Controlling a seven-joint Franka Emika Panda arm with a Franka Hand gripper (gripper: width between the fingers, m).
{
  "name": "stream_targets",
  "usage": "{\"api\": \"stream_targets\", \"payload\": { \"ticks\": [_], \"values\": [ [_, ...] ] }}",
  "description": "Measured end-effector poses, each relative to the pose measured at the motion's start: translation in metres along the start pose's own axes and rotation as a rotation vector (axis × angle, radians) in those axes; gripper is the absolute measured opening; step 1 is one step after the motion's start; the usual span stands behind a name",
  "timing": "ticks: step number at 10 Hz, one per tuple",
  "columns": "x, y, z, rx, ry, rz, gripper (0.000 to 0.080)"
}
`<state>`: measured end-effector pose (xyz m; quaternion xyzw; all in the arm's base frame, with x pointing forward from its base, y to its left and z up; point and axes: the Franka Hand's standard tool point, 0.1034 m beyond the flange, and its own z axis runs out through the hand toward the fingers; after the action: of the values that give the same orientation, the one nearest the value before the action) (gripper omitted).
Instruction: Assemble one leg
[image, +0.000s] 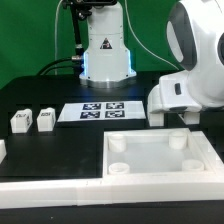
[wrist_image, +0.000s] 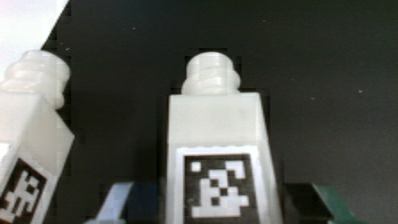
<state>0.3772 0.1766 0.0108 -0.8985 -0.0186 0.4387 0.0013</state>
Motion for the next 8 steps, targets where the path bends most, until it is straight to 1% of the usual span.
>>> {"api": "stream_targets", "payload": {
  "ticks": [1,2,4,5,7,8],
  "values": [
    [0.000,0.000,0.000,0.000,0.000,0.000,0.0290],
    [0.000,0.001,-0.004,0.000,0.006,-0.013,0.0290],
    [-0.015,0.017,-0.043,0.007,0.042,-0.053,0.0291],
    [-0.022,0.025,-0.064,0.013,0.091,-0.066,0.0291],
    [-0.038,0.042,-0.116,0.028,0.285,-0.058,0.0291],
    [-0.051,0.049,-0.142,0.029,0.371,-0.045,0.0291]
  ]
}}
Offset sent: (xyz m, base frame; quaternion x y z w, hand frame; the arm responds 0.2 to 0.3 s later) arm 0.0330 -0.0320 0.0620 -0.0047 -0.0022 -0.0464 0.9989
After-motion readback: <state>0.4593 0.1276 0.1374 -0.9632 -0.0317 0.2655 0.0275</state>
